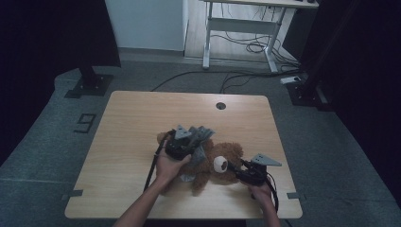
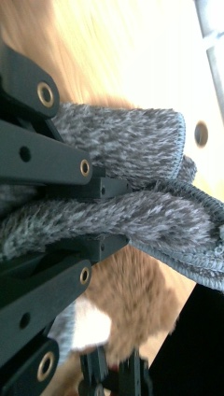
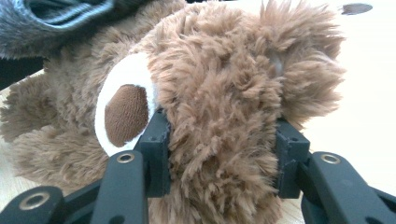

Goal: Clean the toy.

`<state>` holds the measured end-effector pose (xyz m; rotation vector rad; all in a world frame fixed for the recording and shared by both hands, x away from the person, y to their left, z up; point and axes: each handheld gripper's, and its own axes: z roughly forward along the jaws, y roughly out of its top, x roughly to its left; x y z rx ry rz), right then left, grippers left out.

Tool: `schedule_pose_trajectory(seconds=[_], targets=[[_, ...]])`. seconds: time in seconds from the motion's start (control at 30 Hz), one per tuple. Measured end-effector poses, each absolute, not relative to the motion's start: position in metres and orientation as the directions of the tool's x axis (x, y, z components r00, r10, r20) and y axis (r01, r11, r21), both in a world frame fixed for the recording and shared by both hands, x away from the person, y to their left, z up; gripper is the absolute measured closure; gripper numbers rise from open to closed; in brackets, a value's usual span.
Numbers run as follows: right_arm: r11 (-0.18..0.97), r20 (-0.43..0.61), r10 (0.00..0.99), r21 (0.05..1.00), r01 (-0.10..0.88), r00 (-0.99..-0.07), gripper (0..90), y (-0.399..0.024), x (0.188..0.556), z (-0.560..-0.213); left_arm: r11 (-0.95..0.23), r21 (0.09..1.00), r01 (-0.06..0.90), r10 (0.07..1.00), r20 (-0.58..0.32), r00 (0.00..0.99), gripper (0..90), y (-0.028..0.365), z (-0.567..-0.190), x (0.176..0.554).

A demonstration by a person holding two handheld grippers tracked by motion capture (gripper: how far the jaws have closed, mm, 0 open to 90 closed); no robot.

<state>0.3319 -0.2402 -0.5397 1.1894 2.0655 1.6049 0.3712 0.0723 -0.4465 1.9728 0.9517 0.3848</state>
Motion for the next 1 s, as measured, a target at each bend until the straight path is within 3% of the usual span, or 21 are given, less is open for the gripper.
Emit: schedule_pose_trajectory(seconds=[0.37,0.57,0.7,1.0], targets=[[0.047,0.266,0.732,0.899,0.436,-0.627,50.9,-0.24,0.332,-0.54,-0.217,0.798,0.562,0.816,-0.167,0.553,77.2,0.148,-0.475,0.373],[0.044,0.268,0.732,0.899,0.436,-0.627,50.9,-0.24,0.332,-0.54,-0.227,0.792,0.567,0.831,-0.145,0.536,77.2,0.159,-0.486,0.369],[0.046,0.267,0.732,0.898,0.437,-0.627,51.0,-0.24,0.332,-0.54,-0.175,0.797,0.578,0.838,-0.187,0.512,77.3,0.169,-0.48,0.368],[0.051,0.251,0.748,0.901,0.43,-0.615,51.2,-0.237,0.332,-0.539,-0.18,0.856,0.485,0.776,-0.179,0.605,77.3,0.125,-0.437,0.362]])
